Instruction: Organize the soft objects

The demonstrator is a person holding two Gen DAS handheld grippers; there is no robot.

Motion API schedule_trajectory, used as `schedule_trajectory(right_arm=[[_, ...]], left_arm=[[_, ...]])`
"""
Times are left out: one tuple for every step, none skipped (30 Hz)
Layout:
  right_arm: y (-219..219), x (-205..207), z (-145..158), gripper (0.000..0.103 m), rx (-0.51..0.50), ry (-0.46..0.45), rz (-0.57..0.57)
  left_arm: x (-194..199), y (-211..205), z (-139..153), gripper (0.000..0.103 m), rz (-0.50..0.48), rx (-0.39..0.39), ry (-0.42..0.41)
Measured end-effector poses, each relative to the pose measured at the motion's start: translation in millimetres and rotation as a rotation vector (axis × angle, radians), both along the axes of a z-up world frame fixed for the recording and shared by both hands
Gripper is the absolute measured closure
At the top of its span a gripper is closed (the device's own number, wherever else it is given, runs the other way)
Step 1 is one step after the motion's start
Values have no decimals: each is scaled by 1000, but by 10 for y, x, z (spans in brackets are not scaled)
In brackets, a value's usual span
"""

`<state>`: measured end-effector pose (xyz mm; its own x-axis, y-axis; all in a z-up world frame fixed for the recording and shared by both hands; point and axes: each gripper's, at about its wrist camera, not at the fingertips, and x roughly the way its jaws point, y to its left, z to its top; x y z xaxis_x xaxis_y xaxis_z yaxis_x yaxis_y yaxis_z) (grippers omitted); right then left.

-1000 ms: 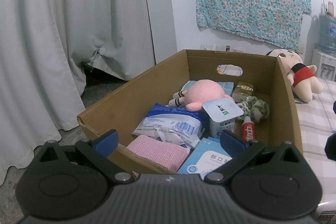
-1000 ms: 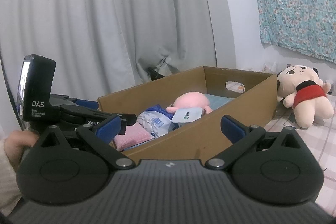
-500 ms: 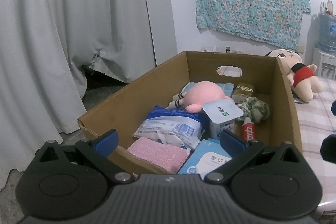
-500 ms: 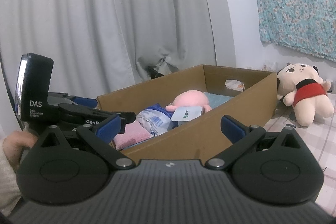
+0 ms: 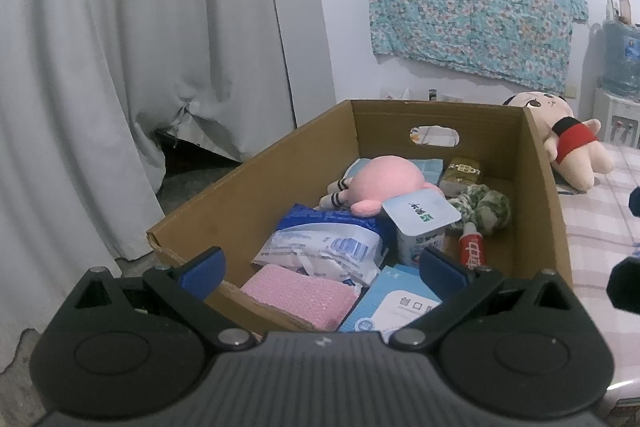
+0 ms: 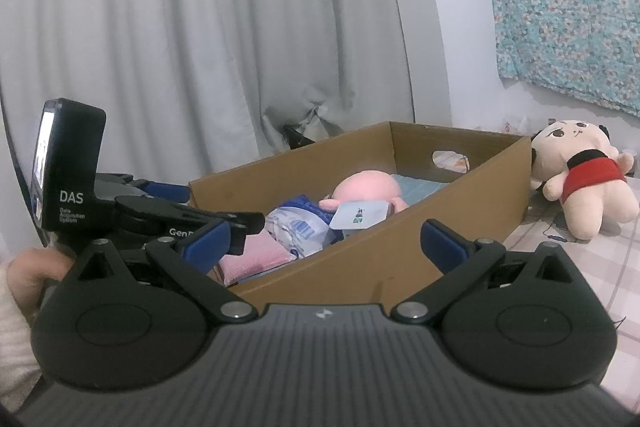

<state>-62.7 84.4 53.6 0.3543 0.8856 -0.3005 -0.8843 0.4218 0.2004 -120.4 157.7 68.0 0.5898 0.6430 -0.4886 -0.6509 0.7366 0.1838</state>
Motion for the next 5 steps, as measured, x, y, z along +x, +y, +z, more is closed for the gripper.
schedule_trajectory(right_arm=[[1, -4, 3, 1, 1, -2, 0], [-1, -1, 7, 1, 2, -2, 1], [-1, 0, 9, 1, 3, -3, 0], [0, 2, 11, 1, 3, -2, 0], [-3, 1, 12, 1, 2, -2, 0]], left_arm=[[5, -8, -2, 0, 0, 5, 2], [6, -14, -3, 0, -4, 8, 3], [3, -19, -3, 0, -4, 12, 1], [5, -26, -2, 0, -7, 13, -2], [9, -28, -4, 0, -10, 10, -1]])
